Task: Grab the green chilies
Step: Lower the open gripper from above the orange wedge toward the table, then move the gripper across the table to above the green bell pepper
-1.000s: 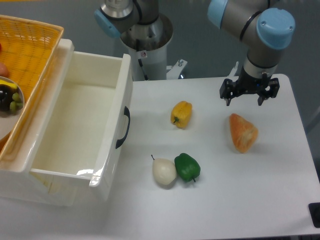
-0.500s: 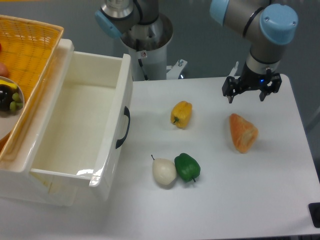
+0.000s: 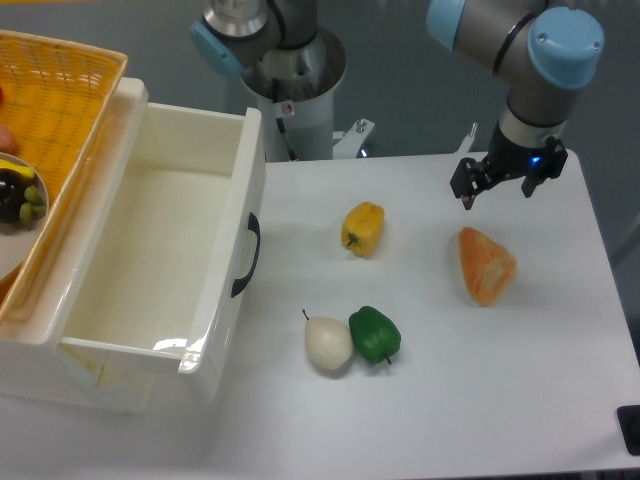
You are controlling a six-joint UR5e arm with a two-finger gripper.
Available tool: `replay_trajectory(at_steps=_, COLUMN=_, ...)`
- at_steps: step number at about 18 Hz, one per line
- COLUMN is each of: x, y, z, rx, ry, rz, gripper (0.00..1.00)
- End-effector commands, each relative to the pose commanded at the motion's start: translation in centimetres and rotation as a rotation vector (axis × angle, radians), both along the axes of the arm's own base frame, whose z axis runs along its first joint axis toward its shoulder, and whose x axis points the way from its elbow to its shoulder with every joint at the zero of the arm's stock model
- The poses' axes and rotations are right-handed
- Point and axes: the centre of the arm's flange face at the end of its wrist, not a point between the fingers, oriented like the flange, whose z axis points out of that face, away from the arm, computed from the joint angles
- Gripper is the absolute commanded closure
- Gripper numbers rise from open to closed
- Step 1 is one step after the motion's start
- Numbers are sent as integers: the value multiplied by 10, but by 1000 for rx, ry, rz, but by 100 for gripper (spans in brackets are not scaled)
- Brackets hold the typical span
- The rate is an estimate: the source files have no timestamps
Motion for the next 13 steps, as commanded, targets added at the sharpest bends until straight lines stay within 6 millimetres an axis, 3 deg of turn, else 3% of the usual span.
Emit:
replay_trajectory(at_steps=5, x=-9, y=11, z=6, rx=64, ry=11, rz=45, gripper=0)
replay_trajectory(at_steps=13, x=12, y=62, z=-16, rx=73, ry=12, rz=187, gripper=0)
